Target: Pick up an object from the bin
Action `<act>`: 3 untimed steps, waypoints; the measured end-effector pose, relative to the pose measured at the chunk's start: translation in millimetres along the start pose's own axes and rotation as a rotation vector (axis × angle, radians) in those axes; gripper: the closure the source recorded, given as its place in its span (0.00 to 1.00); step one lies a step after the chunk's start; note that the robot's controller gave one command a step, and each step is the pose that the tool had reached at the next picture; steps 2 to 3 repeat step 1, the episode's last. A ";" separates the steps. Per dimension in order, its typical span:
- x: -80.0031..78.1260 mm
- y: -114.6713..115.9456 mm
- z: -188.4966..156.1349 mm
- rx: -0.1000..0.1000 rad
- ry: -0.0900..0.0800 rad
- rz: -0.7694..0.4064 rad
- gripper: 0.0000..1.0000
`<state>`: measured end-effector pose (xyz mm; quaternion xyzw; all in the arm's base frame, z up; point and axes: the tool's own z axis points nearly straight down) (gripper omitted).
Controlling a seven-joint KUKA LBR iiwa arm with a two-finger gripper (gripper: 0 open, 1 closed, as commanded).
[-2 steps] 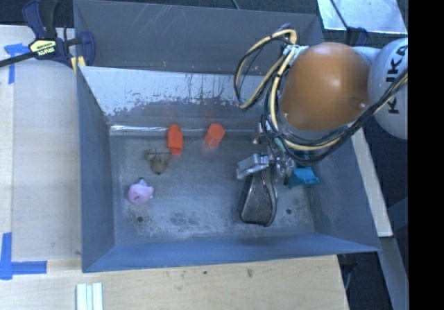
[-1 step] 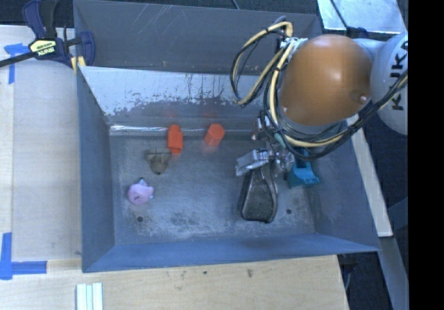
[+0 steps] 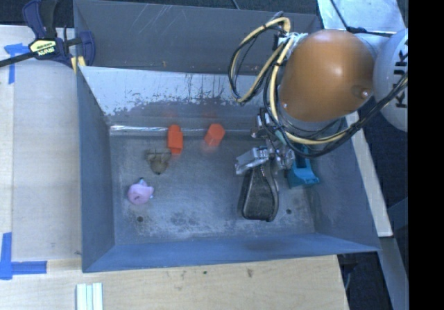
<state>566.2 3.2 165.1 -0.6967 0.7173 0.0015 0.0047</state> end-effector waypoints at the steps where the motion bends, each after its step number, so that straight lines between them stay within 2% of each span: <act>1: -1.9 -5.2 -35.3 -0.005 -0.001 0.013 1.00; 3: -1.9 -5.2 -35.3 -0.005 -0.001 0.013 1.00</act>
Offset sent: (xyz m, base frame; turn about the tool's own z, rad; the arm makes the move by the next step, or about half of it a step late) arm 0.0073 0.0058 0.0604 0.0035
